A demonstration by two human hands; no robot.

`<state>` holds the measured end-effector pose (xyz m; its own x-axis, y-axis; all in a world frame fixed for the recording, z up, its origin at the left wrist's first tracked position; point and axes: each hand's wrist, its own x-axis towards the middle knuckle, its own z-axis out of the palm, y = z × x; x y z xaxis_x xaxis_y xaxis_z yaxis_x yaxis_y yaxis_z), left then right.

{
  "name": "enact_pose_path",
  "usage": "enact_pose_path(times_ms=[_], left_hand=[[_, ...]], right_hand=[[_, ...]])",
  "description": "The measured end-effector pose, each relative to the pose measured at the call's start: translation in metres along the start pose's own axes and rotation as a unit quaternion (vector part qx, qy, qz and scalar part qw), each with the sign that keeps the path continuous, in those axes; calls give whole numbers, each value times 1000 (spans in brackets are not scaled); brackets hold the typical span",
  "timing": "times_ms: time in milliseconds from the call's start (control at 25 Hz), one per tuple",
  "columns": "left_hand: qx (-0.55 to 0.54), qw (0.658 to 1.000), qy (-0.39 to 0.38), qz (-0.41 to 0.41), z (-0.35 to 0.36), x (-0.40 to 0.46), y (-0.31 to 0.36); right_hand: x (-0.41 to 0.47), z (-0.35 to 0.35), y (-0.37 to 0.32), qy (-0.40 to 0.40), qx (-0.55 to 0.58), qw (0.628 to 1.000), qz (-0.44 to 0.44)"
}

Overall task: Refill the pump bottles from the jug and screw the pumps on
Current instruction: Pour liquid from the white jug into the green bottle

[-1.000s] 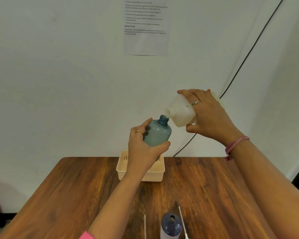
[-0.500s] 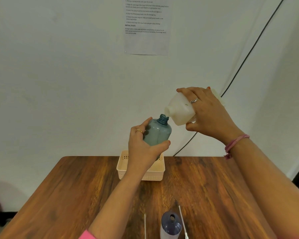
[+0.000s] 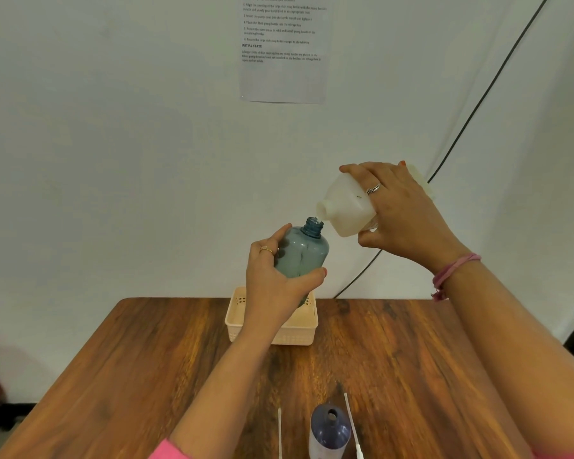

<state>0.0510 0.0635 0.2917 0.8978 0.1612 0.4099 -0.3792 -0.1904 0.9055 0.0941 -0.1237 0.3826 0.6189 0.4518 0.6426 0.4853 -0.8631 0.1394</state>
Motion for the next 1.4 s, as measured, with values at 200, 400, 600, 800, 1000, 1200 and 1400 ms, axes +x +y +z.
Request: enact_pose_path(times_ms=[200,400,600,800,1000,1200,1400], left_hand=[[-1,1000,2,-1,1,1,-1],[3,1000,2,-3,1,3,-3],[-6,1000,3,-5,1,5,-4],[-6,1000,4,-3,1,5,-4],[-8,1000,3,-4,1,5,-4],[-20,1000,8,-5,1,6,-5],[-16,1000,6,-5,2,5,-6]], right_hand=[[2,0,1,4,-6,1000,-5],[3,3,3,0,-10,1000,-6],[4,4,4,1,-15,1000,-8],[6,5,5,3,-18,1000,-11],[6,6,4,7,-21,1000,-13],[7,8,5,7,-19,1000,-15],[7,9,5,9,-21,1000,-20]])
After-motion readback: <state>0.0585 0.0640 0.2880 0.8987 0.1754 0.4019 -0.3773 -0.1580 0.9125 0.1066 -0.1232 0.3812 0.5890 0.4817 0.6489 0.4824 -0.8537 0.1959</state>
